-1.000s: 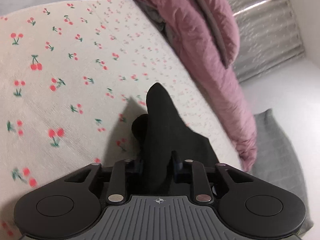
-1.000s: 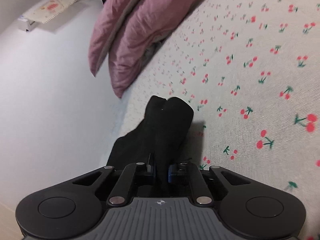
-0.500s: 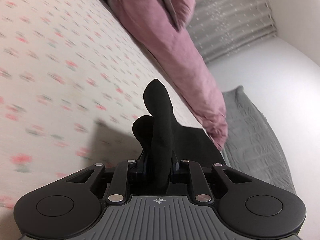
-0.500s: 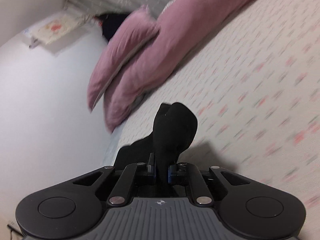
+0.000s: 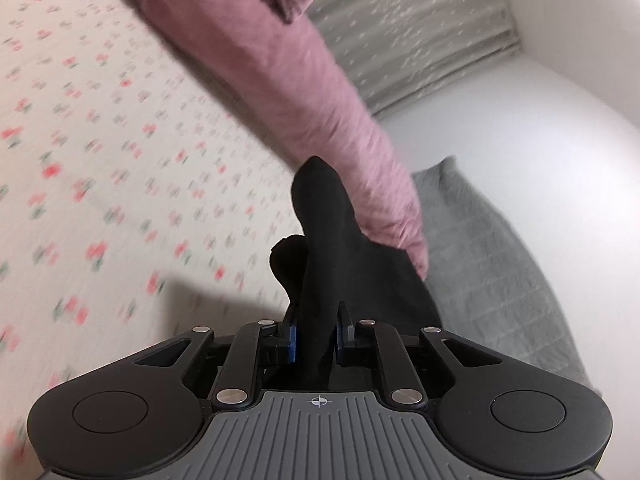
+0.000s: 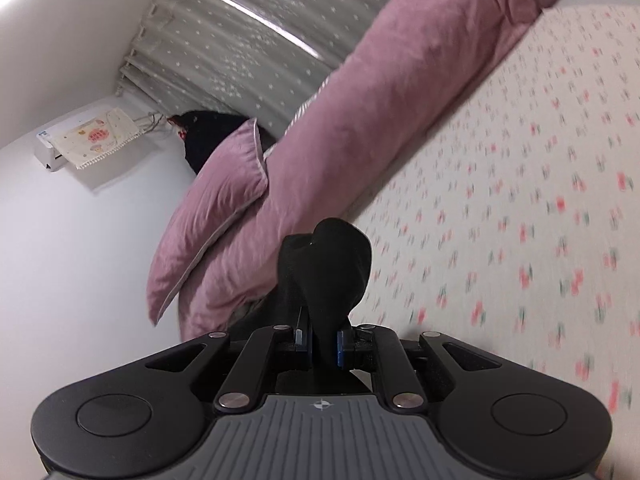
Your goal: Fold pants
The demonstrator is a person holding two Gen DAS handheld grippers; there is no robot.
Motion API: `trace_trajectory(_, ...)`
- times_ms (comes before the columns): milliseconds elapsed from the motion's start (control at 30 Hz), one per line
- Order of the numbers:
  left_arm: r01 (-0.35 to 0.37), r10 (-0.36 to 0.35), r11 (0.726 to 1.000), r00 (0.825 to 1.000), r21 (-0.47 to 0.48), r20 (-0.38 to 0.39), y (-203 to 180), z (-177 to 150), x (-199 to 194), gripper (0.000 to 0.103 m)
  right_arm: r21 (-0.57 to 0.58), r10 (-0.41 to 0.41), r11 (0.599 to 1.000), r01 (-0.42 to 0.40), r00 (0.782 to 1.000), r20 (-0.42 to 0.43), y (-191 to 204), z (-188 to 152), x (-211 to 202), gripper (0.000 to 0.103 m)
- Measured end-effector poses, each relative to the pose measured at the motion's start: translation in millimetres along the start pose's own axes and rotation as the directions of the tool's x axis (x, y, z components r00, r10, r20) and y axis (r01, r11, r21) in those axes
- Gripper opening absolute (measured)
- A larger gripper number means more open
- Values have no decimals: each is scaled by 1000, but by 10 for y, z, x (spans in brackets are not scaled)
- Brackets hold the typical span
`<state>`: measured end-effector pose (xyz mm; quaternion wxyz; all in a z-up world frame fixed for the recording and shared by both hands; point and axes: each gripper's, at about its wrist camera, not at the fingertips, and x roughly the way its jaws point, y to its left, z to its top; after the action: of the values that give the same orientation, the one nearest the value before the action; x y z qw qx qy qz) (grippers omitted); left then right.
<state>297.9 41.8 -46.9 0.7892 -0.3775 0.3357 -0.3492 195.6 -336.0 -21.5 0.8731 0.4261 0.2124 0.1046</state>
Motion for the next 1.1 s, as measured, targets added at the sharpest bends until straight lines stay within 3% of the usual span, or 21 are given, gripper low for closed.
trace_trajectory(67,-23,22,1000,998,3,55,101,15,123,15,-45,-80,996,81,997,11,-89,8,76,29)
trace_trajectory(133,-157,156,988,984,1,82,223,-5,209,16,-99,-177,979,177,984,10,-144,-43,205,43)
trace_trajectory(200,-269,264,962,959,39,98,277,-18,265,18,-121,-205,972,202,979,-15,-210,-83,268,44)
trace_trajectory(400,-314,300,943,945,111,127,75,-2,126,28,-114,-212,972,207,977,-34,-166,-124,143,56)
trace_trajectory(500,-375,356,909,926,182,128,-146,-43,64,35,-126,-222,968,216,974,-35,-62,-152,51,57)
trace_trajectory(567,-403,383,883,915,240,127,-298,-118,18,47,-150,-233,963,224,972,-45,20,-171,-30,61)
trace_trajectory(700,-399,393,868,916,296,84,-497,-341,-151,58,-265,-280,930,254,958,-64,275,-304,-214,66)
trace_trajectory(800,-435,441,827,895,356,69,-656,-487,-223,68,-383,-340,874,297,939,-48,475,-403,-396,74)
trace_trajectory(933,-495,519,750,852,438,74,-923,-723,-318,78,-502,-377,807,310,926,-34,686,-549,-618,85)
trace_trajectory(1100,-550,590,674,803,494,88,-1165,-1062,-441,91,-591,-416,734,334,909,-3,881,-771,-900,93)
